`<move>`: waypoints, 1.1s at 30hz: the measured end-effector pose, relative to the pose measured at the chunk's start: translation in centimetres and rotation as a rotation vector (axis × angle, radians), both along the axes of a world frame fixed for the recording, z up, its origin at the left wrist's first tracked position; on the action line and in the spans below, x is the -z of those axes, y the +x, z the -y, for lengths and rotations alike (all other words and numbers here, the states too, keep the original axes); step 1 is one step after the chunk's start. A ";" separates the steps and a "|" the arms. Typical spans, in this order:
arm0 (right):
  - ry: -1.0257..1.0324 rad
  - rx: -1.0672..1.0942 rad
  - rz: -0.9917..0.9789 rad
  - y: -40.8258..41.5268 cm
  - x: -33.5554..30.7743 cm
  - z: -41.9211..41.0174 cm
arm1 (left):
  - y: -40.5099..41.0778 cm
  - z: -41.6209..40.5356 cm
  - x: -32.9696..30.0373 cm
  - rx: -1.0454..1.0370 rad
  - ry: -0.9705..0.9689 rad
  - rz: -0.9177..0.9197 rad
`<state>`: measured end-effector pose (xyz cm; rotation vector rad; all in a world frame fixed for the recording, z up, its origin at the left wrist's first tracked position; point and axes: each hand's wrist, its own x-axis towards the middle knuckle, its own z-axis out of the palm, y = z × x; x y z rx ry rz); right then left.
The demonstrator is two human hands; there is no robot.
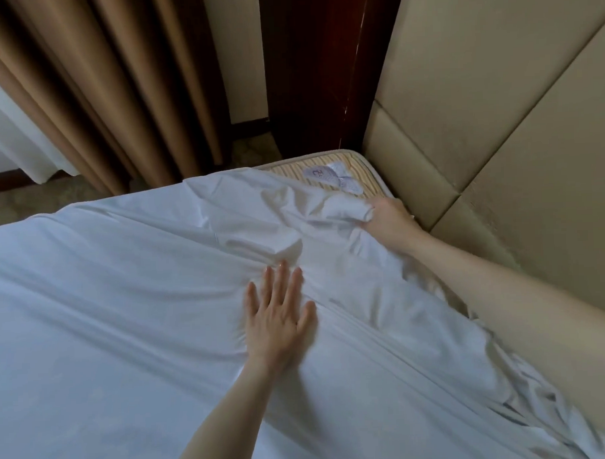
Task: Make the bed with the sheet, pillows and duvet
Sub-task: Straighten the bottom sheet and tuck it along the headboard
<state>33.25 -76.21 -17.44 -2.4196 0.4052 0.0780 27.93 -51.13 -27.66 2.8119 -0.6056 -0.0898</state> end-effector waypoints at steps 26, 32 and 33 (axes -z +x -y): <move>-0.183 0.281 -0.137 7.9 2.9 4.0 | 7.6 3.4 0.1 0.032 0.047 0.033; -0.171 0.402 0.436 10.4 -7.7 3.3 | 7.9 3.5 -1.8 0.058 0.089 -0.083; -0.163 0.427 0.524 11.2 -9.7 3.8 | 8.1 3.6 -2.1 0.067 0.100 -0.097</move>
